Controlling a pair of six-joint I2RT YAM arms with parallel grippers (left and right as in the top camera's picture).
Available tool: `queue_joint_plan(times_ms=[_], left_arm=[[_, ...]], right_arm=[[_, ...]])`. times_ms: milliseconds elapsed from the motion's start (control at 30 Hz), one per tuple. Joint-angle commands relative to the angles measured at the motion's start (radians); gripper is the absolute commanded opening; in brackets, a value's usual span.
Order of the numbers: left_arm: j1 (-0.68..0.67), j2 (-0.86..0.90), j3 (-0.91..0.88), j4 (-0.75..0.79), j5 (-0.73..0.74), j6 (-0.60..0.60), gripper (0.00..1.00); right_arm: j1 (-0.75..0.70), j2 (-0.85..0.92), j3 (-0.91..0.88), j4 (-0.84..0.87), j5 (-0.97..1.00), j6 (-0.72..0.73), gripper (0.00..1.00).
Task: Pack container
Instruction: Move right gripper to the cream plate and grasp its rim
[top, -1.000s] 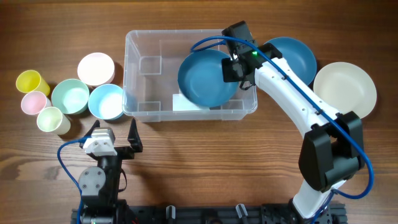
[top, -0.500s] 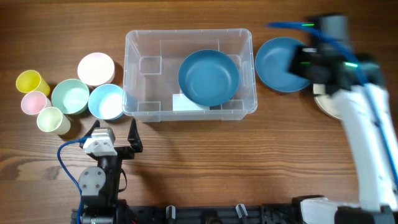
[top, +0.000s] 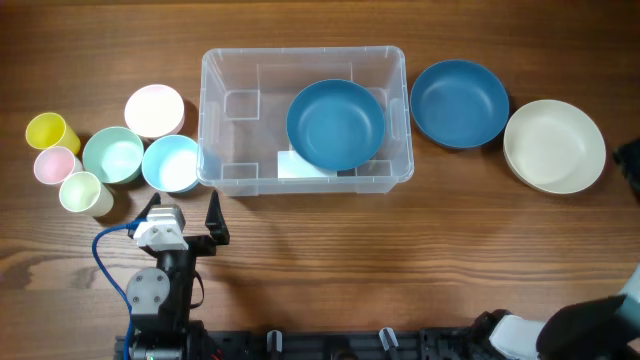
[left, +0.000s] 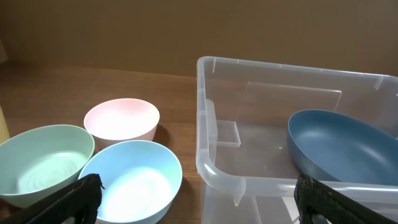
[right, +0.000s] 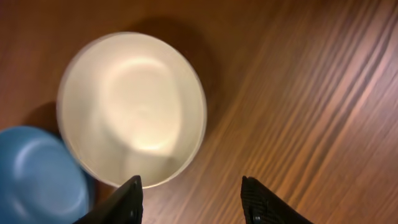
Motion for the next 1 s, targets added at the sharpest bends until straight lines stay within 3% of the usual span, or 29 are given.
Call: queue_joint_plan(times_ms=[0,300,733,900,933,967], left_arm=[[-0.005,-0.001,-0.009,0.004,0.015,0.016,1.0],[-0.005,-0.001,-0.009,0.004,0.015,0.016,1.0],[-0.005,-0.001,-0.009,0.004,0.015,0.016,1.0],[-0.005,-0.001,-0.009,0.004,0.015,0.016,1.0],[-0.005,-0.001,-0.009,0.004,0.016,0.016,1.0],[-0.005,-0.001,-0.009,0.004,0.015,0.016,1.0]], right_arm=[[-0.045,0.045,-0.109,0.058,-0.079,-0.005,0.52],[-0.047,0.115,-0.345,0.329,-0.168,-0.01,0.52],[-0.042,0.259,-0.357,0.439,-0.218,0.0,0.51],[-0.042,0.277,-0.357,0.455,-0.225,-0.002,0.38],[-0.042,0.277,-0.357,0.458,-0.225,-0.002,0.34],[-0.042,0.277,-0.357,0.459,-0.225,-0.002,0.24]])
